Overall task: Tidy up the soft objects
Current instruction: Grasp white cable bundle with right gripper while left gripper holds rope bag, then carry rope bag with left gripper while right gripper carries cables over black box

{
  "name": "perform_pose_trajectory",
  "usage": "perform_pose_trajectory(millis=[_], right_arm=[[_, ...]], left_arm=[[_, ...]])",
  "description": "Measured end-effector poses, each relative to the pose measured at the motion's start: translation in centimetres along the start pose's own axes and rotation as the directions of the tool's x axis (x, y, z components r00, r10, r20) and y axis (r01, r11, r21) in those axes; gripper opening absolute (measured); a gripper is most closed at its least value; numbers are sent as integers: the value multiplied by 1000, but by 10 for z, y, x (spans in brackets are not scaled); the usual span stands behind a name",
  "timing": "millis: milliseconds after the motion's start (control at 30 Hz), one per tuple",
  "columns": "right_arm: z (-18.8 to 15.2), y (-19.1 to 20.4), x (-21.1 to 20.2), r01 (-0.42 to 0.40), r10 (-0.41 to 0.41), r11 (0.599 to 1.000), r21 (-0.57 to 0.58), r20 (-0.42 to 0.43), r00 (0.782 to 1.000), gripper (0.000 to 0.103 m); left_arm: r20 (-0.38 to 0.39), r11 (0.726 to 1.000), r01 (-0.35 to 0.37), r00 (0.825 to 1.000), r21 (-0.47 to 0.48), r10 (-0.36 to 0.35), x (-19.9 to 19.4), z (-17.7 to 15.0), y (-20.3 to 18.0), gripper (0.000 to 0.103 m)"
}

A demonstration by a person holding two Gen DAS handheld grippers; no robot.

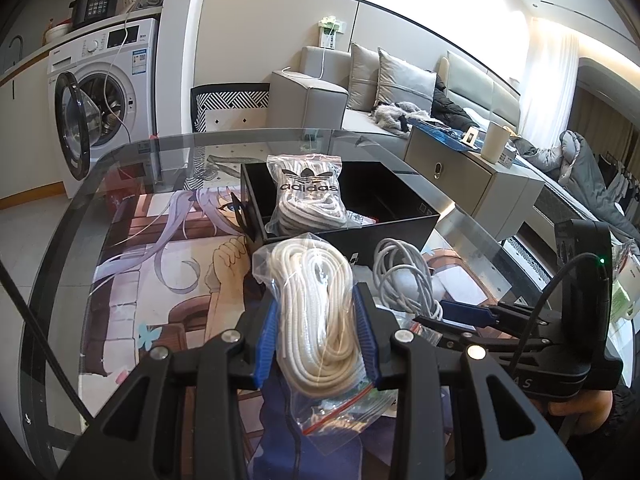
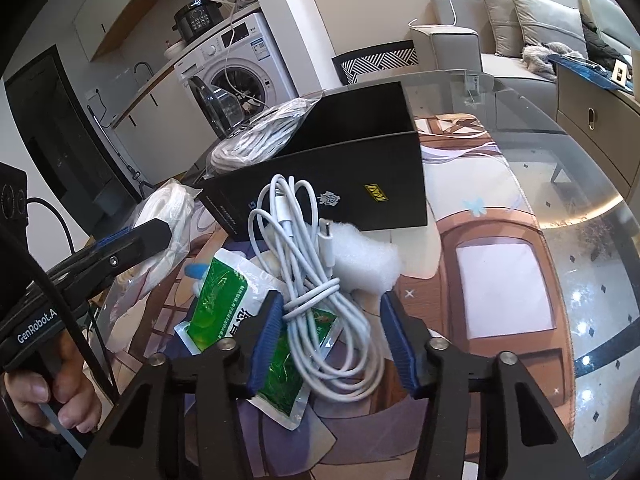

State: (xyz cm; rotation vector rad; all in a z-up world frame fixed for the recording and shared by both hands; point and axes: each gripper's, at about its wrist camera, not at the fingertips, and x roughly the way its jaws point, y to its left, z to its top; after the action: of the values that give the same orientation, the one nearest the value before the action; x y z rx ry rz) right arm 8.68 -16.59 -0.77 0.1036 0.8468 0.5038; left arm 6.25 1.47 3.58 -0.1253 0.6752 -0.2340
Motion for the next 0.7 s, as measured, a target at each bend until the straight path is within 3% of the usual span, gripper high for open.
perform_pose_trajectory(millis=[200,333,700], right_arm=[[2,4,-9,-33,35,999,-43,35,999,31],[1,0,-13,-62,63,997,-43,34,997,31],[-6,1,-13,-22,22,993,-120,6,1000,31]], left_arm=[[0,1000,0,1000,0,0,0,0,0,34],[3,1000,4,1000,-2,-4,0,0,-1,35],[10,1000,10,1000,7,-10,-4,-1,-4,35]])
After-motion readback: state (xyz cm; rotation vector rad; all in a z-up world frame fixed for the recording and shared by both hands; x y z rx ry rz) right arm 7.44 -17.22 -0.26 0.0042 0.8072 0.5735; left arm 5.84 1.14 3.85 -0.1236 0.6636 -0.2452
